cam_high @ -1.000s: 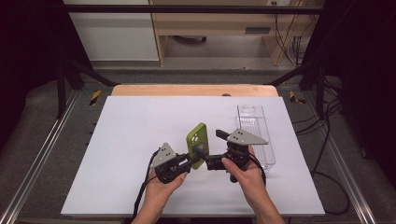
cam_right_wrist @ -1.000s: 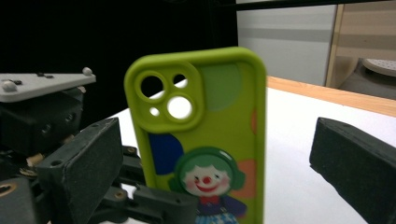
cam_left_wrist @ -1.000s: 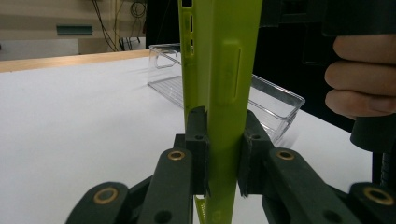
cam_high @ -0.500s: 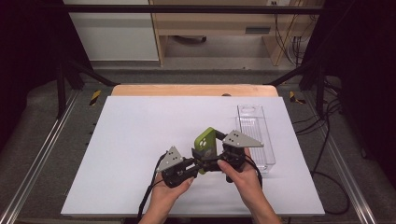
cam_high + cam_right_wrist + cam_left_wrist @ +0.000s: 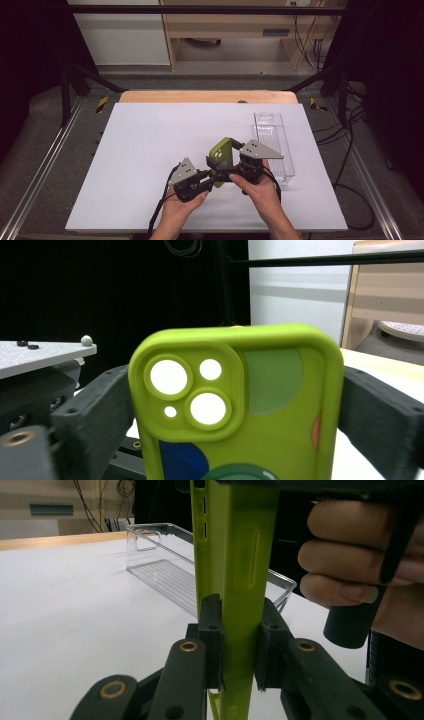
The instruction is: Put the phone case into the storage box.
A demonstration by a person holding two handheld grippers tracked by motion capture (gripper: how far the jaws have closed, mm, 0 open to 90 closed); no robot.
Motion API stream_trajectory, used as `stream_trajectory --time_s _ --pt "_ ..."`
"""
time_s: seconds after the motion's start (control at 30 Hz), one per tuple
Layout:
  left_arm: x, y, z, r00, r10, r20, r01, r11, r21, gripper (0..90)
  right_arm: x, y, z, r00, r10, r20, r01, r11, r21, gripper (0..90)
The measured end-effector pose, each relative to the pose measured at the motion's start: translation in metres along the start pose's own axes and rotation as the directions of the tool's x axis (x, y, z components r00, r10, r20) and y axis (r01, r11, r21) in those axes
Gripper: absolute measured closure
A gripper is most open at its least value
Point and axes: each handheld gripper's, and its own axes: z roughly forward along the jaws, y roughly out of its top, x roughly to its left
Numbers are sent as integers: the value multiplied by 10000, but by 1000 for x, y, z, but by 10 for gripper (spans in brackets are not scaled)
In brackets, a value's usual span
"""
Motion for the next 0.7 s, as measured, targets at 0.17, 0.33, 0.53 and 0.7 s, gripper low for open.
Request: stream_trajectory --time_s 0.17,0.33,0.53,0.7 --pt "-1 -2 1 10000 64 15 -64 9999 102 771 0 0 0 10000 -35 69 35 10000 -49 135" --pt "0 -3 0 10000 86 -18 -86 9999 127 770 2 0 -1 9998 -120 165 118 9998 144 156" --pt "2 -8 3 10000 -91 17 91 9999 116 769 3 -2 -1 9986 -72 521 52 9992 387 163" --pt "3 -13 4 9994 -348 -42 347 9994 -35 770 1 -6 2 9975 139 699 -169 9990 425 161"
